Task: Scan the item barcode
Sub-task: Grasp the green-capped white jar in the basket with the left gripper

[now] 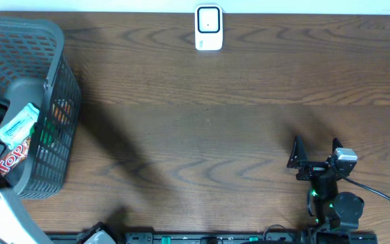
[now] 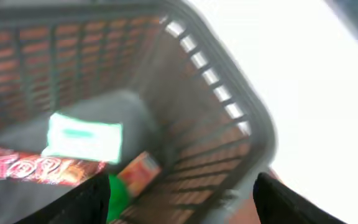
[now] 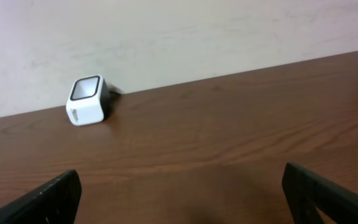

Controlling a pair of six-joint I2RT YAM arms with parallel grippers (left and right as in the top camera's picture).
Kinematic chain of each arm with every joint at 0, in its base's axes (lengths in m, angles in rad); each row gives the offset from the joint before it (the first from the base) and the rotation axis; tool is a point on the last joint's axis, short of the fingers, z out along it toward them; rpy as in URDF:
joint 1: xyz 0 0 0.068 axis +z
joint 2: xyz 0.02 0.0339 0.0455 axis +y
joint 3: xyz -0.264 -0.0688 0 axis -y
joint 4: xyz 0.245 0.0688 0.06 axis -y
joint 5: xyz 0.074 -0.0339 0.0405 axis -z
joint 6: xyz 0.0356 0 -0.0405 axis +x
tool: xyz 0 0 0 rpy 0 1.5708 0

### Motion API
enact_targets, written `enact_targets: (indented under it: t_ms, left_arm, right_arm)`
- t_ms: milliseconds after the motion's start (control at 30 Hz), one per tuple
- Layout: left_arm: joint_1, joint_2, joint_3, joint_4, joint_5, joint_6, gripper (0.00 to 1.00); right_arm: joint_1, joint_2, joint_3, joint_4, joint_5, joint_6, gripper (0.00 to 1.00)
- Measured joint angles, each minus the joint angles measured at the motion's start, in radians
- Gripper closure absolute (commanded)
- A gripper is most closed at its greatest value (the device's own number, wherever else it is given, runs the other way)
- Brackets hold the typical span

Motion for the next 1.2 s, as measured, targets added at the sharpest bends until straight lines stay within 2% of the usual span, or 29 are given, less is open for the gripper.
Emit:
enact_targets:
  t_ms: [167, 267, 300, 833, 1200]
  left_arm:
    - [0.0, -0.057, 0.001, -0.005, 0.013, -0.025, 0.04]
    - [0.0, -0.031, 0.002, -0.045, -0.005, -0.032, 0.0]
    - [0.0, -0.016, 0.002, -0.051, -0.008, -0.037, 0.02]
    - [0.0, 0.491, 0.001, -0.156, -0.024, -0.063, 0.02]
    - [-0.013, 0.685, 0.001, -0.193, -0.024, -0.057, 0.02]
  right_arm:
    - [0.0, 0.0, 0.0, 0.0, 0.0, 0.0, 0.01]
    - [0.0, 0.0, 0.0, 0.0, 0.0, 0.0, 0.01]
    - [0.0, 0.0, 0.0, 0.0, 0.0, 0.0, 0.01]
    - [0.0, 0.0, 0.0, 0.0, 0.0, 0.0, 0.01]
    - [0.0, 0.0, 0.0, 0.0, 0.0, 0.0, 0.01]
